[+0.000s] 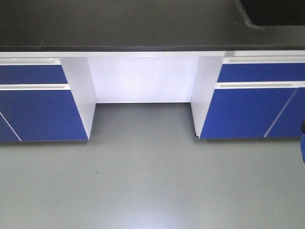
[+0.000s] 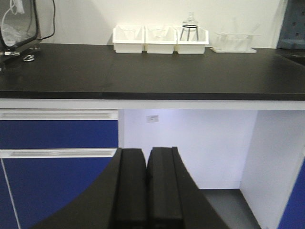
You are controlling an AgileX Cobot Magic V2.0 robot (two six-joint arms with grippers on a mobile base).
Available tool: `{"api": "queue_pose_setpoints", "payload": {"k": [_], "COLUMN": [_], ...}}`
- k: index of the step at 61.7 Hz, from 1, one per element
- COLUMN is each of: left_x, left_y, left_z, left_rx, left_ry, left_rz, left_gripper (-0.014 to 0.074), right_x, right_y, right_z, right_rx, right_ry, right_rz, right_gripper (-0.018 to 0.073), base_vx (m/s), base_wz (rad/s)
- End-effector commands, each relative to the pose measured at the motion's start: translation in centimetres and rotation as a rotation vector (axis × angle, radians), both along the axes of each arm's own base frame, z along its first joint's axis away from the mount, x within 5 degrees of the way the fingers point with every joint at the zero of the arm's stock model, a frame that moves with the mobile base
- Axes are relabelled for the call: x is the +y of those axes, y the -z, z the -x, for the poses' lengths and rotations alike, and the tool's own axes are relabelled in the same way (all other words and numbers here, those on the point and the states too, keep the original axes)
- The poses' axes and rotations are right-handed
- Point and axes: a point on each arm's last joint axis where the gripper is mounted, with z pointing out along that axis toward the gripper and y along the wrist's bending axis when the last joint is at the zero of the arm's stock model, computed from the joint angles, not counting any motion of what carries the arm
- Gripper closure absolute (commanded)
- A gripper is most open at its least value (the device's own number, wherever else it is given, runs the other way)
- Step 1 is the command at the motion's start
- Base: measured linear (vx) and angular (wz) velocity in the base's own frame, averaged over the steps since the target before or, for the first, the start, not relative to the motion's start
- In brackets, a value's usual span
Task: Wipe right workspace with blue cloth
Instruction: 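Drive the base to the other black bench holding the cloth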
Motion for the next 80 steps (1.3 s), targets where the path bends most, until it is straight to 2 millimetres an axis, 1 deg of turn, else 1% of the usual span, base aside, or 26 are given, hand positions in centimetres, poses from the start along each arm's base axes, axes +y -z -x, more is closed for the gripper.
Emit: {"api": "queue_pose_setpoints", "payload": {"k": [1, 11, 24, 80], "left_x": [-0.13, -0.13, -0.13, -0.13], "left_y": [0.20, 0.20, 0.20, 0.20], "left_z": [-0.03, -0.03, -0.03, -0.03], "left_rx": [-0.068, -0.068, -0.068, -0.068], "left_ry": [0.016, 0.016, 0.016, 0.016], "left_rz": [0.009, 0.009, 0.009, 0.009], "left_gripper": [0.0602, 0.0602, 0.0602, 0.0602], "right_x": [0.17, 0.17, 0.17, 0.15], "right_y": [-1.29, -1.29, -1.29, -1.54], "right_z": [-0.37, -0.37, -0.37, -0.11], "right_rx": [-0.069, -0.069, -0.069, -0.081], "right_ry": [-0.037, -0.037, -0.037, -0.032], "right_rz": [0.023, 0.023, 0.023, 0.027], "right_gripper": [0.0559, 0.0559, 0.0559, 0.0559], "base_vx": [-0.27, -0.24, -0.19, -0.14], "base_wz": [-0.23, -0.38, -0.66, -0.87]}}
